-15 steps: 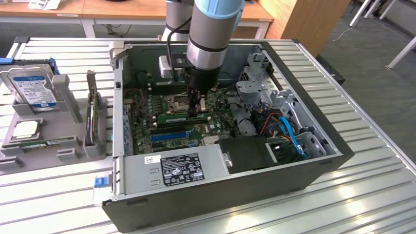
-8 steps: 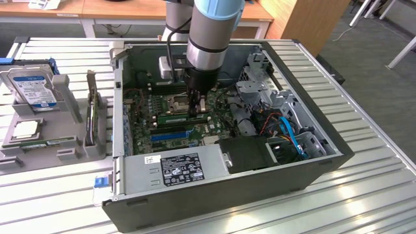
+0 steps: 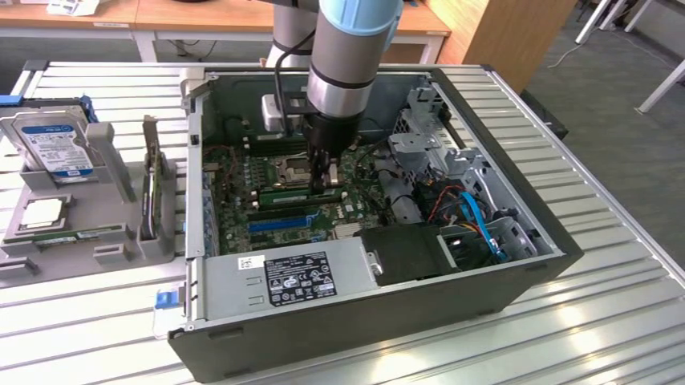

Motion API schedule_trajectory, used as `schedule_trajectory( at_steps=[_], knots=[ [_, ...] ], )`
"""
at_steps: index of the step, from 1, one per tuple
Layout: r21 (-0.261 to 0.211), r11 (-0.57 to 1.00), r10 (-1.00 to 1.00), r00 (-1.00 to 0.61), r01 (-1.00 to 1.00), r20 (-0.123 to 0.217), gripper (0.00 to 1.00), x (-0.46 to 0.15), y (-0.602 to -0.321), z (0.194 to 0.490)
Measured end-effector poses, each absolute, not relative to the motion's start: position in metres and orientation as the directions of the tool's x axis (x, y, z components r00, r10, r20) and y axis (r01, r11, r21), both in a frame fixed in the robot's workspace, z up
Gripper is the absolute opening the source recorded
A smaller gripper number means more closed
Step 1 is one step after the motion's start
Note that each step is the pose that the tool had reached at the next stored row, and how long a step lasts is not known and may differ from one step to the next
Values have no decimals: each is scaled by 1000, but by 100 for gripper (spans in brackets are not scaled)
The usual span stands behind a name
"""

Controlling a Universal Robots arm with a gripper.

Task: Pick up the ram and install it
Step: 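Insert the ram into the slot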

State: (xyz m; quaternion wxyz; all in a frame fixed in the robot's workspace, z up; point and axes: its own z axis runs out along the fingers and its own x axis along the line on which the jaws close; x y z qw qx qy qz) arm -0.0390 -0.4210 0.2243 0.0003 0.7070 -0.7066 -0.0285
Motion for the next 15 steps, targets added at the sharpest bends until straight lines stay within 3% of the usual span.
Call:
schedule_trajectory(
  at_steps=[11, 14, 15],
  knots=[
    [41, -1, -999, 0, -999, -40, 12, -39, -421, 223],
    [41, -1, -999, 0, -999, -40, 24, -39, -421, 223],
    [41, -1, -999, 0, -999, -40, 24, -39, -421, 223]
  ],
)
